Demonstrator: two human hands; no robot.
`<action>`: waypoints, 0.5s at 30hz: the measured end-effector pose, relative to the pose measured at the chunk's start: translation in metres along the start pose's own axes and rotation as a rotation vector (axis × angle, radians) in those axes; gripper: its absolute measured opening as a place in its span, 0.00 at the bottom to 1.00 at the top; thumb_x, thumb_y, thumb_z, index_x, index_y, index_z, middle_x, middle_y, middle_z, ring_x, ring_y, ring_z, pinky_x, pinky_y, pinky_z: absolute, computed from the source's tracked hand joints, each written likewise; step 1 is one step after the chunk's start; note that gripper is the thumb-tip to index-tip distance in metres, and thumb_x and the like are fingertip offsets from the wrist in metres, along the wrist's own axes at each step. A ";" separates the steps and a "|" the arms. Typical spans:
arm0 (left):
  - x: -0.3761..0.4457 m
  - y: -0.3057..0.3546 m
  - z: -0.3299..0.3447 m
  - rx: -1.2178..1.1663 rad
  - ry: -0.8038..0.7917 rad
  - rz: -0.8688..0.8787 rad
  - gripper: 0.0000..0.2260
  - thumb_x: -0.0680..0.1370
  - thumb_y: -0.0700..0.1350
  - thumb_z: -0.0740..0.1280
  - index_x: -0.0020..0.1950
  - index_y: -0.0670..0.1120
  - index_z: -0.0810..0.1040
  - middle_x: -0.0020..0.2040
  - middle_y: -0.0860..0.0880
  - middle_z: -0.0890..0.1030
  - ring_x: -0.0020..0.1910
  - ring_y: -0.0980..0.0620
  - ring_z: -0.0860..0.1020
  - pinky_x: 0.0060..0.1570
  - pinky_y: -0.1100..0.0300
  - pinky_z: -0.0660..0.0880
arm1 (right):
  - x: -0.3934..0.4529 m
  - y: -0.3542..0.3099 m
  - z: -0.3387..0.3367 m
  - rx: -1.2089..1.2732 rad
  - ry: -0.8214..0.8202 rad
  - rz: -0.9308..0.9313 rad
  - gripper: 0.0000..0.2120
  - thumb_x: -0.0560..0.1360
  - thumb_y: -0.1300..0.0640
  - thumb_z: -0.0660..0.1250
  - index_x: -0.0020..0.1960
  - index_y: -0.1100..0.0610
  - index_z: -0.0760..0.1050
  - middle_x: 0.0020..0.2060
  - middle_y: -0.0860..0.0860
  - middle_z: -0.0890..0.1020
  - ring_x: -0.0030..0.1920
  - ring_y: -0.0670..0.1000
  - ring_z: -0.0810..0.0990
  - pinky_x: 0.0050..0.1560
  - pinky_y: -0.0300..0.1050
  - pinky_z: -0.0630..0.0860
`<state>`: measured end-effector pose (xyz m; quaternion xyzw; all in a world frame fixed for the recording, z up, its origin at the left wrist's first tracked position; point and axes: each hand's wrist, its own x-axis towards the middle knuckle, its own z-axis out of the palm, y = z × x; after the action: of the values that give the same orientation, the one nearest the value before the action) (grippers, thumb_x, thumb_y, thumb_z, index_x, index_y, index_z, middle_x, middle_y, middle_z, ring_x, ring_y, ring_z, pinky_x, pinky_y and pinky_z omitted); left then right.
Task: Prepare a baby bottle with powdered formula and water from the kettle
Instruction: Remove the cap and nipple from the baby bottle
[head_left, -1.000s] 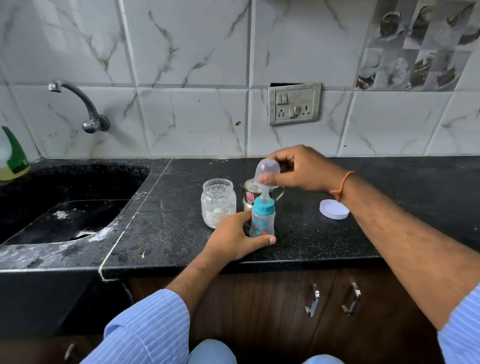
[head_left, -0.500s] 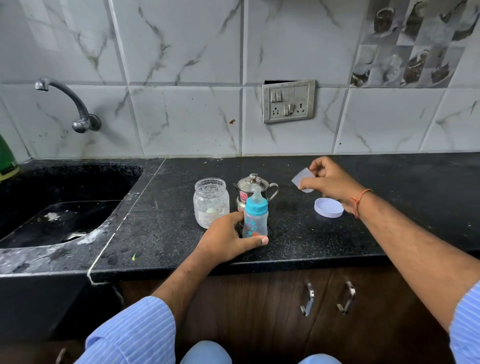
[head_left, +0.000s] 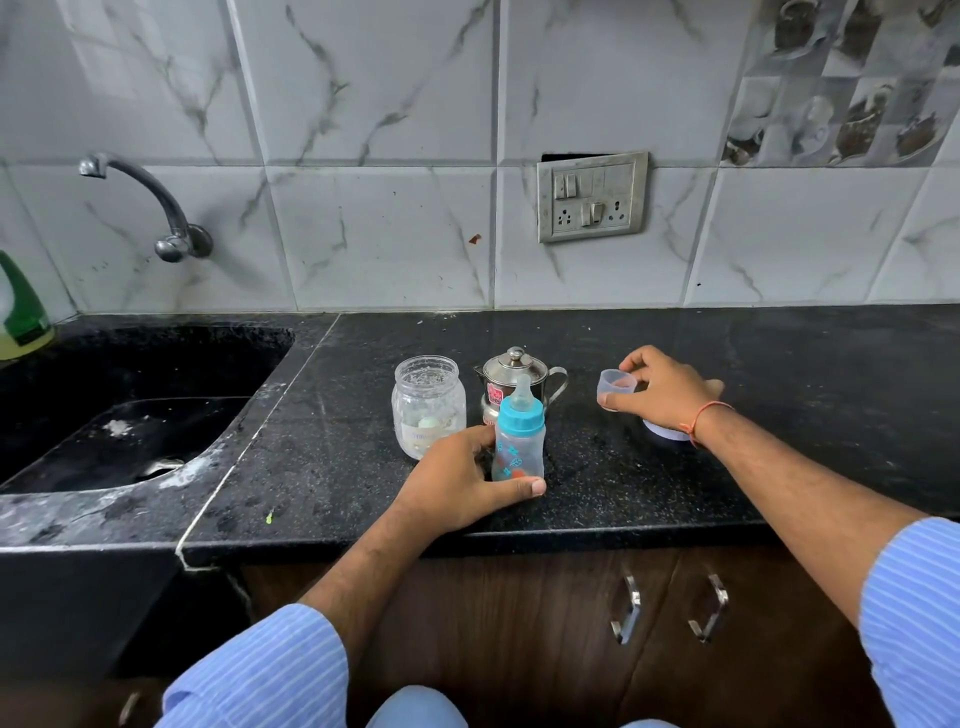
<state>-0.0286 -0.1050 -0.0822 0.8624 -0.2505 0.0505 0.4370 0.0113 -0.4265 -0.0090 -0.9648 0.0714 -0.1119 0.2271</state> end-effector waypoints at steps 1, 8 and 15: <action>0.000 0.000 0.000 0.000 -0.002 -0.001 0.26 0.72 0.65 0.82 0.66 0.57 0.85 0.42 0.76 0.81 0.38 0.73 0.78 0.37 0.77 0.69 | 0.000 0.000 0.003 -0.024 0.003 0.007 0.28 0.66 0.27 0.76 0.56 0.41 0.72 0.56 0.36 0.85 0.58 0.51 0.81 0.61 0.56 0.69; -0.002 0.004 -0.002 -0.014 -0.028 -0.030 0.29 0.69 0.69 0.81 0.66 0.59 0.85 0.51 0.68 0.87 0.44 0.70 0.81 0.46 0.70 0.73 | -0.002 0.002 0.010 -0.061 -0.007 0.024 0.34 0.65 0.24 0.74 0.64 0.35 0.67 0.64 0.39 0.84 0.61 0.52 0.79 0.55 0.55 0.63; 0.000 0.002 -0.002 -0.038 -0.036 -0.048 0.28 0.68 0.69 0.82 0.65 0.59 0.86 0.51 0.68 0.87 0.44 0.70 0.82 0.47 0.68 0.75 | -0.024 -0.018 -0.010 -0.067 0.011 -0.071 0.50 0.63 0.31 0.74 0.81 0.37 0.59 0.75 0.37 0.74 0.77 0.53 0.70 0.72 0.69 0.59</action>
<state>-0.0293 -0.1042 -0.0798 0.8605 -0.2384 0.0198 0.4499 -0.0129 -0.4103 0.0029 -0.9731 0.0421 -0.1228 0.1900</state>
